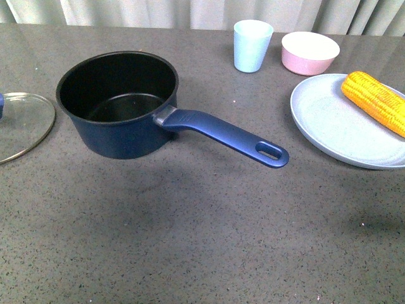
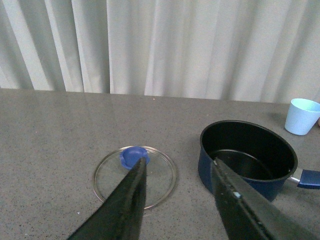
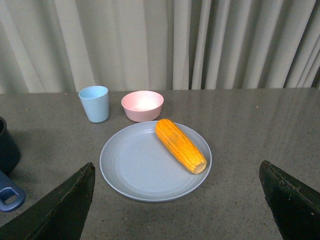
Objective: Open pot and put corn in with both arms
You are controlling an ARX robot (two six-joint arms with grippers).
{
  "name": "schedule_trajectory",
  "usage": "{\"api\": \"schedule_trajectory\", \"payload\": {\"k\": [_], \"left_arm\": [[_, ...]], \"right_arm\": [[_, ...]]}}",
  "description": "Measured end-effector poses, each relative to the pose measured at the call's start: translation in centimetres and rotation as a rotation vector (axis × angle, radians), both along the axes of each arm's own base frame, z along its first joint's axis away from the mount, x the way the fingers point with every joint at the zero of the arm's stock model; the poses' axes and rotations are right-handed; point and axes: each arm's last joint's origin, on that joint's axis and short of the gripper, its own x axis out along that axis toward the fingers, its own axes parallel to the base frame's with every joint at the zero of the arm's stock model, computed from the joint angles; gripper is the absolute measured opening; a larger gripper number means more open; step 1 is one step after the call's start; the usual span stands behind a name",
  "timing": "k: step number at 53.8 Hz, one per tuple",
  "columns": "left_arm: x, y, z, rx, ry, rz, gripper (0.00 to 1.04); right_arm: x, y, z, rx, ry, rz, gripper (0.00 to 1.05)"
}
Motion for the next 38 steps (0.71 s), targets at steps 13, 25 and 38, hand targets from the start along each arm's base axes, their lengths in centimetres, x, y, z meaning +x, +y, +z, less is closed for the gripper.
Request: {"api": "schedule_trajectory", "payload": {"k": [13,25,38], "left_arm": [[0.0,0.0,0.0,0.000,0.000,0.000,0.87],[0.0,0.0,0.0,0.002,0.000,0.000,0.96],[0.0,0.0,0.0,0.002,0.000,0.000,0.96]], "right_arm": [[0.0,0.0,0.0,0.000,0.000,0.000,0.96],[0.1,0.0,-0.1,0.030,0.064,0.037,0.96],[3.9,-2.2,1.6,0.215,0.444,0.114,0.96]]}}
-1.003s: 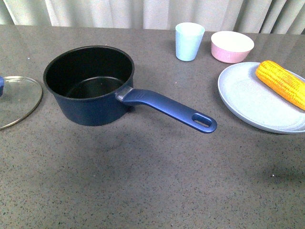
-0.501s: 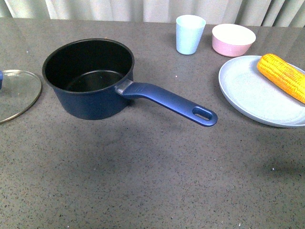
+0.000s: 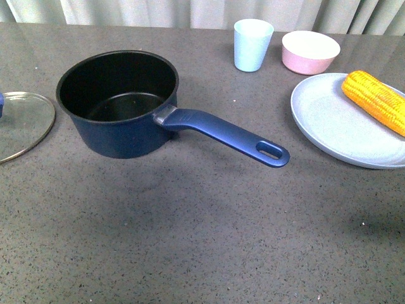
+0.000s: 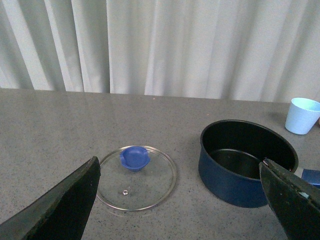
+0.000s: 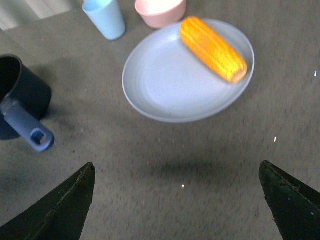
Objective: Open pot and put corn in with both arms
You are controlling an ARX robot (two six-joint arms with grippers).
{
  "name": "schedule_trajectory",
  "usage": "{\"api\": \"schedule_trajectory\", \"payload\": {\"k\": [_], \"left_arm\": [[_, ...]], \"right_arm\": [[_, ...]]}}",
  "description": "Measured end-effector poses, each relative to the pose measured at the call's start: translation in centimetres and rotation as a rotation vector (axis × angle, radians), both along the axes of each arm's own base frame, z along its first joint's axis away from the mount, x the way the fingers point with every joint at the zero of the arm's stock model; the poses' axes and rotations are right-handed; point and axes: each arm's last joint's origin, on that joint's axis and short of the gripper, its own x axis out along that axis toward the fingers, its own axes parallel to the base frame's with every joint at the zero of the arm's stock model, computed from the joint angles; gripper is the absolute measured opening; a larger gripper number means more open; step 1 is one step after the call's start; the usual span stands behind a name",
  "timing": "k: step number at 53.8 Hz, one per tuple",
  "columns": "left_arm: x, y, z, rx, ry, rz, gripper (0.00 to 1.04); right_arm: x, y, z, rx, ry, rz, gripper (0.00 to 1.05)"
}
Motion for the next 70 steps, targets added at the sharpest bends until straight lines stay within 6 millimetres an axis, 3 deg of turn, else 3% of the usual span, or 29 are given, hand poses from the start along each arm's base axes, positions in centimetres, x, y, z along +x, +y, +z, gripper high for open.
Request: {"api": "schedule_trajectory", "payload": {"k": [5,8,14,23,35,50,70], "left_arm": [[0.0,0.0,0.0,0.000,0.000,0.000,0.96],[0.0,0.0,0.0,0.000,0.000,0.000,0.96],[0.0,0.0,0.0,0.000,0.000,0.000,0.96],[0.0,0.0,0.0,0.000,0.000,-0.001,0.96],[0.0,0.0,0.0,0.000,0.000,0.000,0.96],[0.0,0.0,0.0,0.000,0.000,-0.001,0.96],[0.0,0.0,0.0,0.000,0.000,0.000,0.96]], "right_arm": [[3.3,-1.5,1.6,-0.103,-0.049,0.003,0.96],[6.7,-3.0,2.4,-0.203,-0.048,0.008,0.96],[11.3,-4.5,2.0,-0.299,-0.003,0.032,0.96],[17.2,-4.8,0.1,-0.388,0.111,0.163,0.96],[23.0,-3.7,-1.2,-0.458,0.157,0.268,0.96],[26.1,-2.0,-3.4,-0.508,0.217,0.333,0.96],[28.5,-1.2,-5.0,-0.506,0.246,0.354,0.96]]}}
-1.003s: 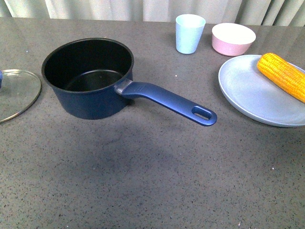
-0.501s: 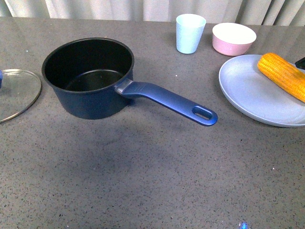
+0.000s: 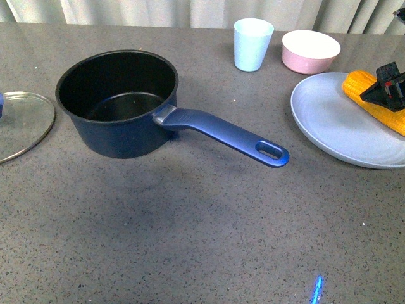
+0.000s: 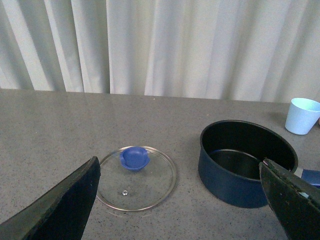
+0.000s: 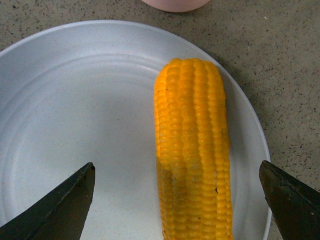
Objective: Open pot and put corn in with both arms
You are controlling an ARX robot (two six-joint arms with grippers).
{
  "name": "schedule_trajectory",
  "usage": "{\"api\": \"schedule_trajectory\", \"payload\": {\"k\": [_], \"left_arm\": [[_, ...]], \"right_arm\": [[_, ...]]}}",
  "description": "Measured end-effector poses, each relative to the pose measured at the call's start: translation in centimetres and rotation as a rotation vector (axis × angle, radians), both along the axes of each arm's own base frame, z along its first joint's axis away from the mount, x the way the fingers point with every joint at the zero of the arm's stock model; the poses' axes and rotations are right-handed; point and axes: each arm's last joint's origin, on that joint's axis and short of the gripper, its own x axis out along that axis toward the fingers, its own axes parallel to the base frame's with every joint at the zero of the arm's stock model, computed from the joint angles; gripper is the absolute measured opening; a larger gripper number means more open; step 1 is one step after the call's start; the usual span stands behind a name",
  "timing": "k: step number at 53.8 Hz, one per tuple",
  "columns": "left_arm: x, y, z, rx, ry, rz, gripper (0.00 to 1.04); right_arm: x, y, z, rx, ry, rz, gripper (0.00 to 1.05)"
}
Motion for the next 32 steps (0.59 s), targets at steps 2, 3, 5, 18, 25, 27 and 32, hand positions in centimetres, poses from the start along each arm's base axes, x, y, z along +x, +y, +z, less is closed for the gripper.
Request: {"api": "schedule_trajectory", "payload": {"k": [2,3,5,18,25,27,32], "left_arm": [[0.0,0.0,0.0,0.000,0.000,0.000,0.96],[0.0,0.0,0.0,0.000,0.000,0.000,0.96],[0.0,0.0,0.0,0.000,0.000,0.000,0.96],[0.0,0.0,0.0,0.000,0.000,0.000,0.96],[0.0,0.0,0.0,0.000,0.000,0.000,0.96],[0.0,0.0,0.0,0.000,0.000,0.000,0.96],[0.0,0.0,0.0,0.000,0.000,0.000,0.96]], "right_arm": [[0.1,0.0,-0.2,0.000,0.007,-0.001,0.96],[0.2,0.0,-0.3,0.000,0.011,-0.001,0.96],[0.4,0.0,-0.6,0.000,0.018,-0.002,0.96],[1.5,-0.2,-1.5,0.009,0.044,-0.012,0.96],[1.6,-0.3,-1.9,0.015,0.055,-0.011,0.96],[1.6,-0.3,-2.1,0.016,0.061,-0.010,0.96],[1.5,-0.4,-2.5,0.020,0.075,-0.009,0.96]]}}
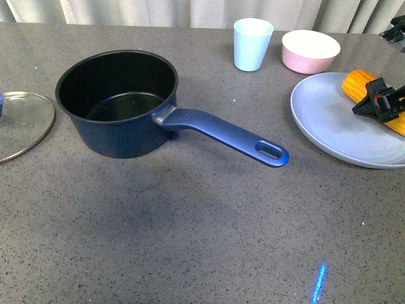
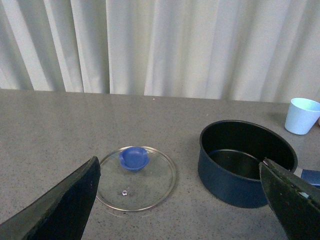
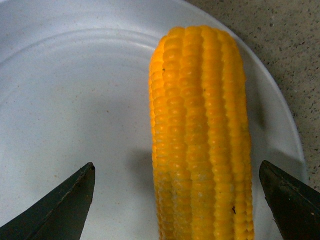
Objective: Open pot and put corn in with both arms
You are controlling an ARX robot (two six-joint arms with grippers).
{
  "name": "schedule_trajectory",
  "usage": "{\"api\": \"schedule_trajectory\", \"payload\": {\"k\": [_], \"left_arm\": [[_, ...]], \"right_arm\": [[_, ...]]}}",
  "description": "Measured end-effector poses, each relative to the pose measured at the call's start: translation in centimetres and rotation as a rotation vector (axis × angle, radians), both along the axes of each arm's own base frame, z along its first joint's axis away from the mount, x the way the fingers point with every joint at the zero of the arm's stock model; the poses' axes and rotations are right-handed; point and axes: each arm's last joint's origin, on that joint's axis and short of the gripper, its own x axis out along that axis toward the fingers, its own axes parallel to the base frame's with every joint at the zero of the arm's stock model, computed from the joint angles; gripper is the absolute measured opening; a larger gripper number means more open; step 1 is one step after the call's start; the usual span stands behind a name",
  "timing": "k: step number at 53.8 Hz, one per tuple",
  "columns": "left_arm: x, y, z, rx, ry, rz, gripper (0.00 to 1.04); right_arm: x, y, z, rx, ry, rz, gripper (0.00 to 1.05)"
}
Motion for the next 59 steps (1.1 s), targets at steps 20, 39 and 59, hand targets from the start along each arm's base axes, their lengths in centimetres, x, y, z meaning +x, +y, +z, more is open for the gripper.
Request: {"api": "schedule_trajectory", "payload": {"k": [20,39,59], "left_arm": [[0.0,0.0,0.0,0.000,0.000,0.000,0.96],[0.0,0.0,0.0,0.000,0.000,0.000,0.96],[0.0,0.0,0.0,0.000,0.000,0.000,0.96]], "right_arm": [[0.0,-0.4,-0.5,0.000,0.005,-0.008,0.69],[-0.9,-1.2,0.7,0.076,-0.016,0.005,0.30],[-4.0,9.2,12.1,0.243,-0.233,0.340,0.19]]}}
